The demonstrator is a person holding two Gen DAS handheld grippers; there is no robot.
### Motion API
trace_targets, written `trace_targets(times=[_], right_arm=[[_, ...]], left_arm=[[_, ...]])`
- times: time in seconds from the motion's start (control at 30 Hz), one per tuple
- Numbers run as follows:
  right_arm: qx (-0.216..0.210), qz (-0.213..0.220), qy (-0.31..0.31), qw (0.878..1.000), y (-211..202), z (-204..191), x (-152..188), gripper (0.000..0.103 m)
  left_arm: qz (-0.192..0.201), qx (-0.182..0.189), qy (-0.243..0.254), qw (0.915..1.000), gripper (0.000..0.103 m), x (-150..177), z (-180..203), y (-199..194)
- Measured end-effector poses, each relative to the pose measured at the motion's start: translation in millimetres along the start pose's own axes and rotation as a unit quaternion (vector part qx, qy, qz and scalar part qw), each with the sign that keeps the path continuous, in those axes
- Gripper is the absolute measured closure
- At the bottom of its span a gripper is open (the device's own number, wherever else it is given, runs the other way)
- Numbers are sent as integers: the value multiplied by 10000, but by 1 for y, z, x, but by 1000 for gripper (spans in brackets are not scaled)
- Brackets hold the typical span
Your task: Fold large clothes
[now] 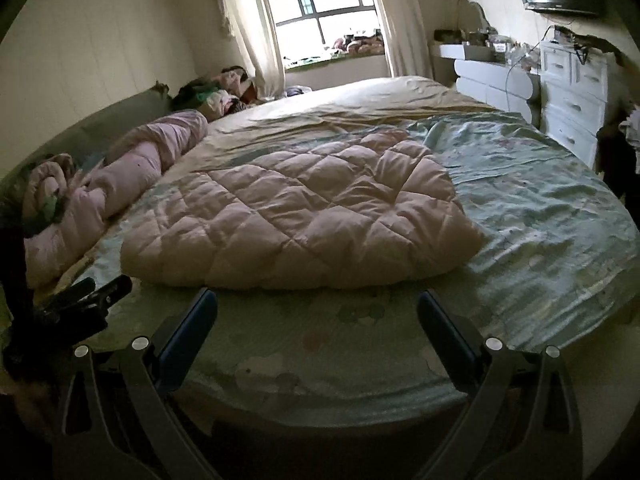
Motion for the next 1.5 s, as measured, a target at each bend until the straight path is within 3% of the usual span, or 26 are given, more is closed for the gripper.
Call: trace_targets(times=[0.23, 0.8, 1.5], right_arm=[[-98, 53, -159, 9998, -22, -11, 11, 4], [-124, 438, -259, 9986, -67, -17, 19, 4], [-156, 542, -240, 9981, -80, -20, 25, 4]], left_arm=[[260, -330, 329, 9986, 8, 8, 13, -33], [646, 81, 321, 9974, 8, 16, 35, -95], [696, 20, 165, 9974, 8, 23, 31, -101]])
Point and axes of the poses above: each gripper's, at about its wrist camera, not at the fingertips, and y roughly the way its jaws point, z to its right, x to its underside, the point moved 8 cm from there along y, roughly the way its jaws point, and after that the axes turned 2 degrees about x, right-handed, at the moved point
